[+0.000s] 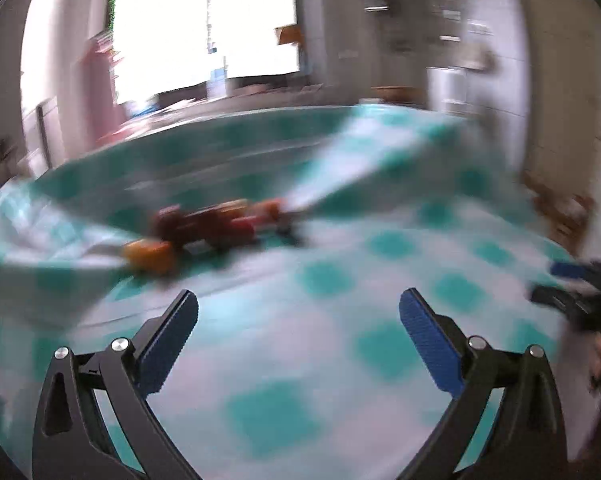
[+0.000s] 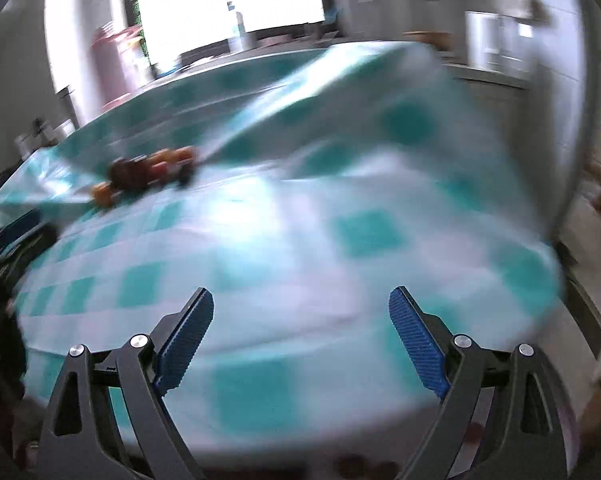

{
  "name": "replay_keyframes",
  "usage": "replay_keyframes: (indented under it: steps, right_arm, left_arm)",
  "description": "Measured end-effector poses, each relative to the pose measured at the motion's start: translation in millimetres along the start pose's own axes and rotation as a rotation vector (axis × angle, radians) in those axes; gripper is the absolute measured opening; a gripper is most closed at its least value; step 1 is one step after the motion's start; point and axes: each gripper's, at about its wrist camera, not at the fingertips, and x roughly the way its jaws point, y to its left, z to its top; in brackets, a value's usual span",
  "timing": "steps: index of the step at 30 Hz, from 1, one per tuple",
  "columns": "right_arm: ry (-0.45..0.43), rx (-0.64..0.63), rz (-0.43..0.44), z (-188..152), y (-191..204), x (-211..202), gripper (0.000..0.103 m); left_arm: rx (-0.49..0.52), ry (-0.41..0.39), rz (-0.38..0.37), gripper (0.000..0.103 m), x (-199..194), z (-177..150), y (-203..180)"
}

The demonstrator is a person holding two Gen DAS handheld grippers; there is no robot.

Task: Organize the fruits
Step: 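Move both open grippers back over the fruit pile, then grasp the dark round fruit with the right gripper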

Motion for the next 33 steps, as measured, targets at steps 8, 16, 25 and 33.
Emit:
replay_keyframes:
  steps: [8, 16, 25, 33]
  right_arm:
    - [0.123, -0.133, 0.067, 53.1, 105.7, 112.4, 0.087]
    - [0.184, -0.232, -0.035, 112.3, 162.1, 222.7, 0.073]
    - [0.215, -0.203, -0.03, 139.3, 167.1, 265.7, 0.042]
    - [0.162, -0.155, 0.064, 124.9, 162.7, 230.7, 0.037]
  left_arm:
    - [-0.326, 0.118, 0.327, 0.101, 41.5, 1.2, 159.0]
    - [-0.461, 0.191, 0.331, 0.101, 39.8, -19.2, 184.5]
    - [-0.455, 0.199, 0.28, 0.101, 44.4, -21.3, 179.2]
    - [-0.424, 0.195, 0.295, 0.101, 45.7, -23.3, 169.7]
